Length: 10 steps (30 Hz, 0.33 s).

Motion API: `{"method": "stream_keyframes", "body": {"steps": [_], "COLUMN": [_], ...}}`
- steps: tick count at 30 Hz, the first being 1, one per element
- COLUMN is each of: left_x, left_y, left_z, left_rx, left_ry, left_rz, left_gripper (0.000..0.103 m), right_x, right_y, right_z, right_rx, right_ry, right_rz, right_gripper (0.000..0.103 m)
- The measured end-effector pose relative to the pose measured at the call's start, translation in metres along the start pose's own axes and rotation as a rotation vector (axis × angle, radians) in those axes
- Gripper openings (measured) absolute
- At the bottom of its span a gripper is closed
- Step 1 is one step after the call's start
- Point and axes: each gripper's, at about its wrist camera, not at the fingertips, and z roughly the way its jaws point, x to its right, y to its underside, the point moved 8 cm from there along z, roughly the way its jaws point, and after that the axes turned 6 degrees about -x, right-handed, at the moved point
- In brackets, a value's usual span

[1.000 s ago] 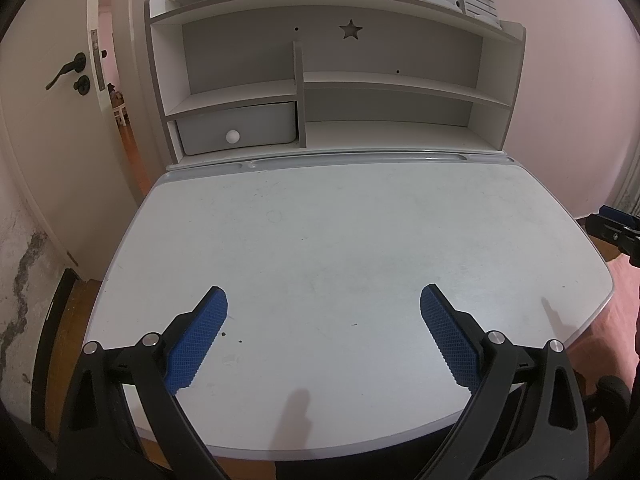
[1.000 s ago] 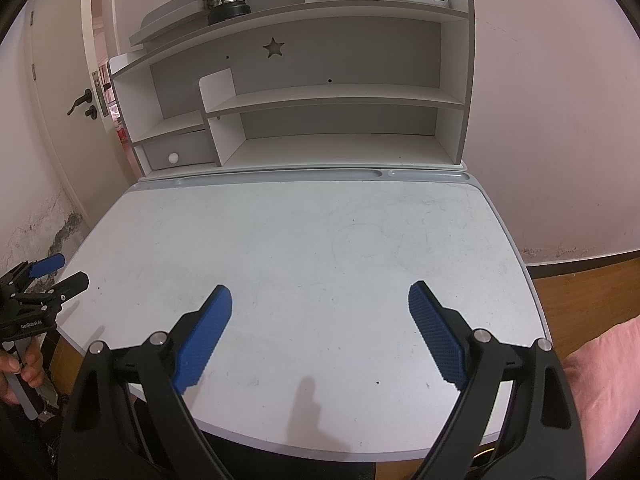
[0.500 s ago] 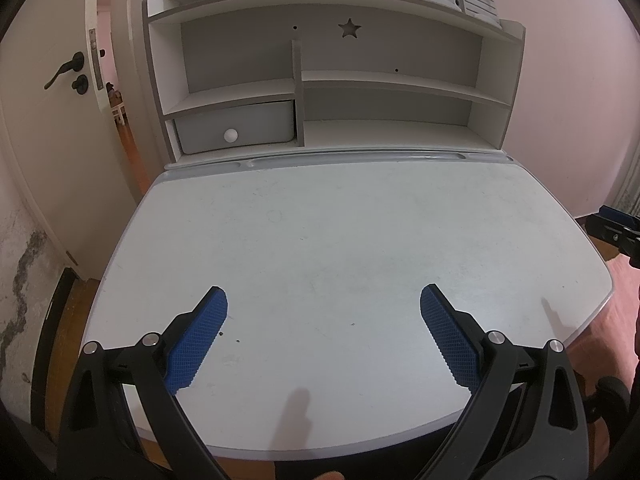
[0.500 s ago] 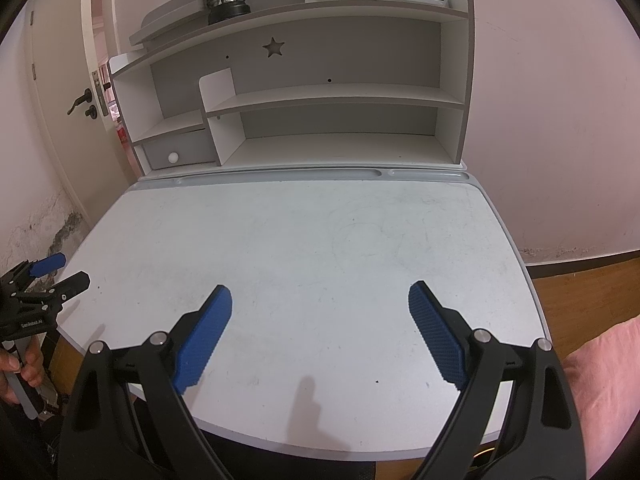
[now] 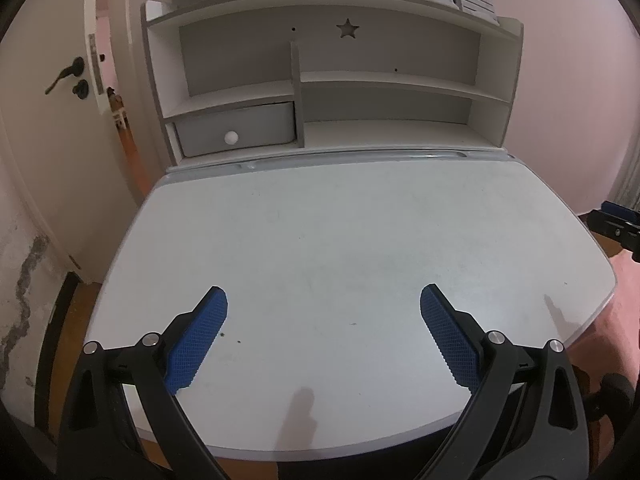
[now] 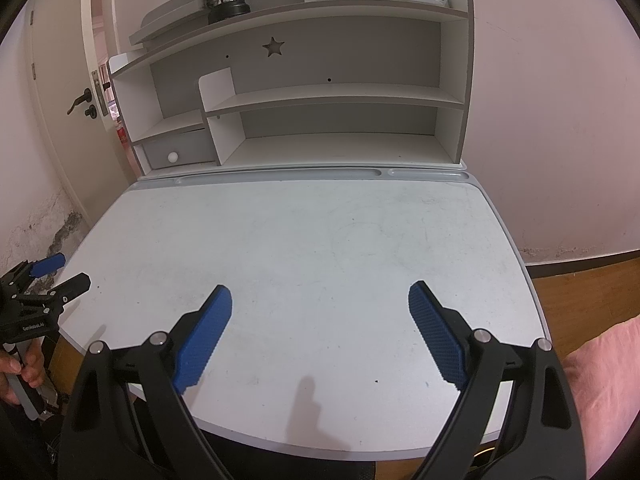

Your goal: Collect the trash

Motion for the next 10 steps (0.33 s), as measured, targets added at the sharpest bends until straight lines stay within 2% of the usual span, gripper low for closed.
{"method": "stream_keyframes", "body": {"steps": [10], "left_x": [-0.0013], "left_y": [-0.0009], "left_z": [0.0034], "left_rx": [-0.023], "left_ry": [0.025], "left_rz": [-0.018], "left_gripper": [0.094], "right_x": [0.0013], "right_y": [0.0000], "right_z": [0.0004], "right_rx": [-0.001], "right_ry": [0.002], "right_rz": [0.001], "right_gripper": [0.087]}}
